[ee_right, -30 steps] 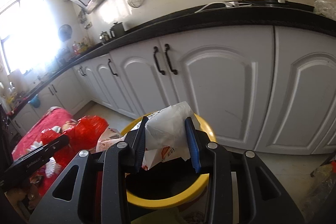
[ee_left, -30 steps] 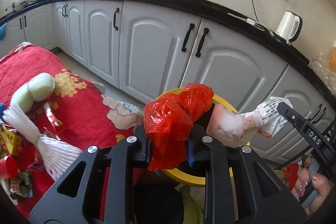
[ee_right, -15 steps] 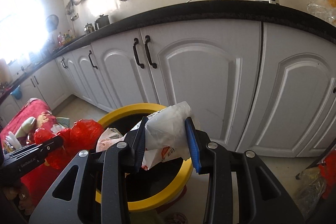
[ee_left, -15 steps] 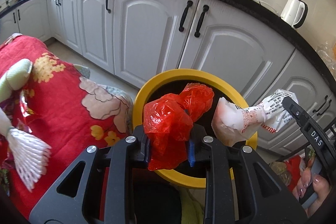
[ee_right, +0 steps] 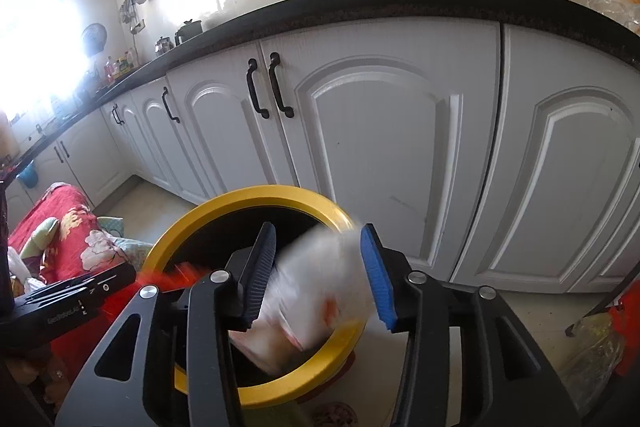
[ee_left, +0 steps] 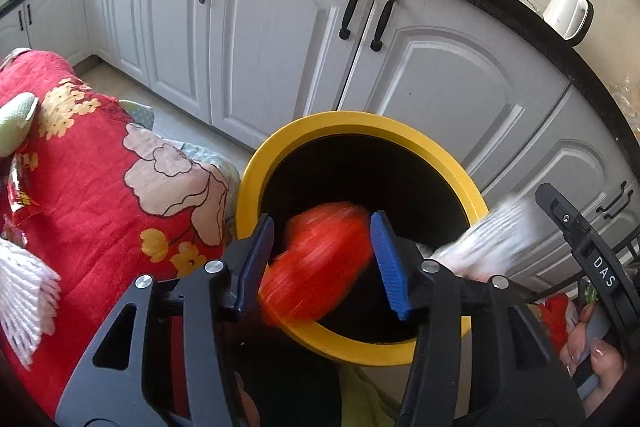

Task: Collect trash
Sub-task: 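Open both tools to drop the bags into the bin, then grasp the brown snack wrapper with the left tool while the right tool grasps the white mesh bundle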

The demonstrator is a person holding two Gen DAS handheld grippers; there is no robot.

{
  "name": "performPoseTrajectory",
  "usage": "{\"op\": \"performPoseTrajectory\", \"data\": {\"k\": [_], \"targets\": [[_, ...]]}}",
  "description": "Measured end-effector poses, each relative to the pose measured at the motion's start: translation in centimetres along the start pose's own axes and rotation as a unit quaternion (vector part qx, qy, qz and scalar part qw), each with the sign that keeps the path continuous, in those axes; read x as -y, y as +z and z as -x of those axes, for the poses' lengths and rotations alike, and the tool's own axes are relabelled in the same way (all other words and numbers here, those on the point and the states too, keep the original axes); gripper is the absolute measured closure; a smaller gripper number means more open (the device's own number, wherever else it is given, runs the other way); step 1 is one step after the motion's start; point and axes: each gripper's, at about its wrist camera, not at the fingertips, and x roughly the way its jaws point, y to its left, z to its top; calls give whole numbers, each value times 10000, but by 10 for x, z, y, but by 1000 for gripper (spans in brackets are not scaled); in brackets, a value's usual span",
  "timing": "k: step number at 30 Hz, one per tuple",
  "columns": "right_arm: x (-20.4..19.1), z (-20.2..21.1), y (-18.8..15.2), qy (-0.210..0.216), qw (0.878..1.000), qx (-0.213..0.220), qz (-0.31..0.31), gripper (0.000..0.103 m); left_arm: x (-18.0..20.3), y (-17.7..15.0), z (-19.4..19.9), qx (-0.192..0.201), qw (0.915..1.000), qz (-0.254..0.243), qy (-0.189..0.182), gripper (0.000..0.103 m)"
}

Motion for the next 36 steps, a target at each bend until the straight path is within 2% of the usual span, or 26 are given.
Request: {"op": "performPoseTrajectory", "data": {"k": [4, 6, 9, 15, 24, 36], "targets": [[-1, 5, 1, 45, 10000, 23, -37, 54, -3, 1, 11, 110, 9999, 54, -4, 46], [-2, 8, 2, 82, 9999, 35, -70, 53, -5, 1, 21, 216, 9997, 62, 19, 35], [-4, 13, 3, 187, 9997, 40, -143, 50, -10, 4, 35, 353, 9993, 100, 44, 25], [-17, 26, 6, 475, 9987, 60, -167, 45, -21, 5, 65, 613, 9979, 160, 162, 12], [-46, 43, 7, 779, 9969, 117, 42, 40, -40, 6, 103, 954, 9940, 276, 448, 11], [-89, 63, 6, 1175, 9921, 183, 400, 35, -68, -1, 138, 1203, 9888, 431, 772, 11]]}}
